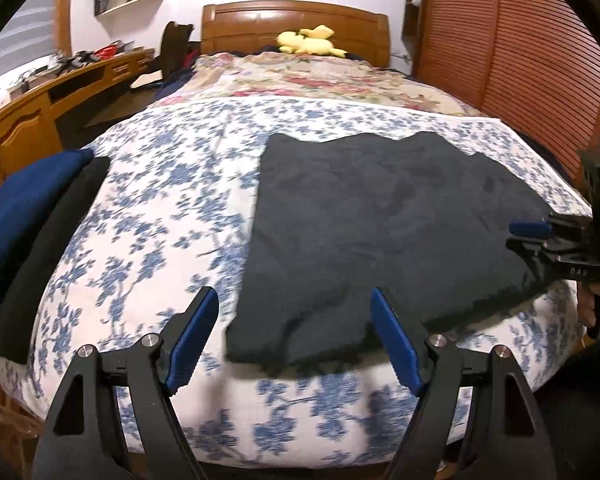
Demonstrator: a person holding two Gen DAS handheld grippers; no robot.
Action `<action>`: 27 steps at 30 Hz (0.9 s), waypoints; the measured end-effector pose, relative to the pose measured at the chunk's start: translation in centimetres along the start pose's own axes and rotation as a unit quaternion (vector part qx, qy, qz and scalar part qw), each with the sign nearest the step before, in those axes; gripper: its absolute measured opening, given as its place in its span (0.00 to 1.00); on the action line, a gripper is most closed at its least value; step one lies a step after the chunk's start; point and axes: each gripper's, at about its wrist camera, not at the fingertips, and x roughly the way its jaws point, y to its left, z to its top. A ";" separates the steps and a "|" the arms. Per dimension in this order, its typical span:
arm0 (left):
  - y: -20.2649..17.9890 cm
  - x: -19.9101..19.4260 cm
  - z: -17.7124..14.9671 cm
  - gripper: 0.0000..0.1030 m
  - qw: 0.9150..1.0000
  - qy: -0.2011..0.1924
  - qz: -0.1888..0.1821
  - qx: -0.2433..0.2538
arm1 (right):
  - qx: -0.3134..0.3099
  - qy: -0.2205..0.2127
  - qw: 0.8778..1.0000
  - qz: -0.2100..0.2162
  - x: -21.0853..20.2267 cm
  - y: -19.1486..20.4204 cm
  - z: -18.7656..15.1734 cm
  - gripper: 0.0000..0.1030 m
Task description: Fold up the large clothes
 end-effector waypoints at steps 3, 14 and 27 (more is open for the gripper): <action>1.1 0.4 -0.7 0.77 1.000 0.009 0.008 -0.011 | 0.007 0.008 1.000 0.010 1.0 -0.3 0.0 0.48; 2.8 2.1 -2.6 0.77 0.999 0.037 0.012 -0.031 | -0.015 0.007 1.000 -0.008 1.7 0.6 0.4 0.48; 2.6 1.6 -2.9 0.48 0.998 0.030 -0.019 -0.049 | -0.020 0.005 1.000 -0.012 1.4 0.5 0.3 0.48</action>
